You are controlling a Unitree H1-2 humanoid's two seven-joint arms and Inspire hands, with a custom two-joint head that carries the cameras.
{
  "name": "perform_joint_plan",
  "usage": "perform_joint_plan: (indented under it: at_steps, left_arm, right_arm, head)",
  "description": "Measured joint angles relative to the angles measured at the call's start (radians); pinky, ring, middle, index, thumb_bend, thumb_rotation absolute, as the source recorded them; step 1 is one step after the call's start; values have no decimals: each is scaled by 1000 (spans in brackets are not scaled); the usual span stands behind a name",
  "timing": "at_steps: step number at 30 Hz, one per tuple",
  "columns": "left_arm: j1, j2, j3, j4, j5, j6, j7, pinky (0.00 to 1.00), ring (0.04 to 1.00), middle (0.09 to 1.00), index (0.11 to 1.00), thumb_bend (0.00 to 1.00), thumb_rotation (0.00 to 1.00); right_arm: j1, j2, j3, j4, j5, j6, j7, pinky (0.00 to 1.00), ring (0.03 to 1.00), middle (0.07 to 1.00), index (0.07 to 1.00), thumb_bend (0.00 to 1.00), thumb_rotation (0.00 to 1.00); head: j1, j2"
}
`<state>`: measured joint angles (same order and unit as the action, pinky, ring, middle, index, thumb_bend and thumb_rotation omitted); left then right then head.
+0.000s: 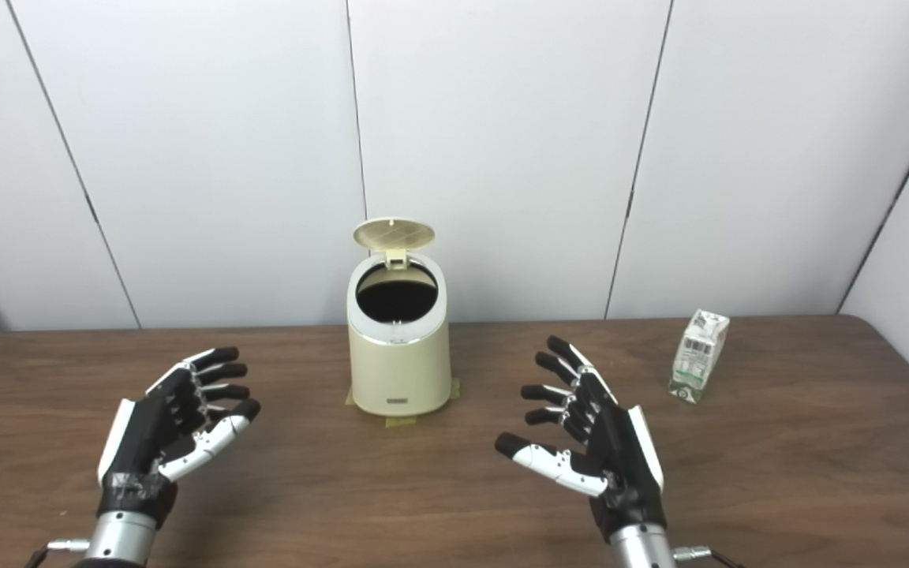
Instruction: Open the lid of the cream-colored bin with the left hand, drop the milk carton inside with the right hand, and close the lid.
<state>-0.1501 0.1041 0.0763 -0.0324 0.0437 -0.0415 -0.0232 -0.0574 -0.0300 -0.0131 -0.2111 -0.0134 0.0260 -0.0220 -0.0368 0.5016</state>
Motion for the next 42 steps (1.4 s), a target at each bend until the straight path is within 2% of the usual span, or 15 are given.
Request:
perform_joint_plan:
  at_steps: [1, 5, 7, 10, 13, 17, 19, 22, 24, 26, 30, 35, 37, 39, 42]
  left_arm:
    - [1, -2, -3, 10, 1, -14, 3, 494, 627, 700, 730, 622, 133]
    - [3, 1, -4, 30, 2, -59, 10, 501, 630, 698, 729, 630, 153]
    - [3, 5, -1, 46, 1, -76, 12, 499, 633, 701, 732, 631, 158]
    - [5, 14, 1, 72, 0, -93, 12, 495, 630, 702, 738, 604, 132]
    - [6, 20, 3, 72, 0, -93, 13, 497, 632, 703, 740, 564, 73]
    - [6, 25, 7, 77, 0, -94, 13, 502, 641, 713, 740, 554, 39]
    - [6, 28, 12, 79, -8, -93, 13, 517, 655, 722, 743, 545, 10]
    - [7, 34, 21, 79, -20, -90, 10, 536, 669, 734, 759, 517, 0]
    - [7, 41, 24, 79, -36, -90, 6, 526, 665, 735, 765, 499, 0]
    - [6, 47, 28, 79, -45, -90, 5, 545, 678, 740, 765, 501, 0]
    - [6, 58, 33, 83, -42, -90, 10, 560, 683, 738, 757, 509, 20]
    - [6, 72, 48, 104, -56, -90, 8, 591, 699, 742, 757, 526, 56]
    - [6, 72, 49, 106, -75, -89, 4, 599, 700, 740, 753, 531, 59]
    - [6, 72, 51, 105, -81, -85, 4, 599, 703, 744, 752, 529, 51]
    - [6, 72, 52, 104, -87, -78, 3, 568, 691, 743, 750, 531, 83]
  right_arm:
    - [-3, -6, -4, 7, 0, -7, 0, 593, 711, 849, 871, 756, 242]
    - [-33, -62, -34, 71, -16, -46, 4, 595, 717, 835, 855, 795, 237]
    - [-66, -107, -53, 103, -68, -51, -8, 608, 725, 808, 834, 806, 255]
    - [-114, -160, -80, 75, -150, 23, -36, 620, 717, 766, 807, 781, 202]
    - [-172, -192, -100, 14, -186, 113, -38, 583, 711, 777, 811, 753, 138]
    - [-231, -235, -121, -32, -189, 176, -19, 572, 710, 786, 816, 733, 87]
    - [-254, -253, -137, -33, -183, 204, -12, 587, 720, 789, 817, 747, 135]
    - [-294, -293, -182, -30, -153, 250, -2, 603, 750, 823, 843, 729, 114]
    - [-330, -334, -212, -25, -149, 286, 0, 625, 779, 832, 849, 760, 121]
    - [-369, -376, -225, -5, -171, 321, -8, 607, 773, 819, 837, 798, 152]
    - [-409, -435, -225, 65, -208, 326, -18, 627, 787, 826, 843, 802, 162]
    - [-409, -450, -218, 140, -199, 326, 1, 684, 838, 874, 858, 806, 127]
    - [-410, -467, -212, 185, -189, 323, 24, 737, 875, 900, 880, 826, 176]
    - [-410, -483, -207, 227, -183, 325, 44, 738, 891, 911, 894, 849, 196]
    - [-409, -489, -205, 265, -164, 327, 66, 700, 882, 933, 923, 813, 196]
  head:
    - [-3, -2]
    - [-86, -75]
    - [-119, -101]
    - [-176, -129]
    - [-213, -143]
    - [-248, -146]
    - [-265, -146]
    - [-294, -144]
    - [-330, -143]
    - [-340, -143]
    - [-370, -137]
    - [-377, -135]
    - [-380, -130]
    - [-383, -129]
    - [-387, -124]
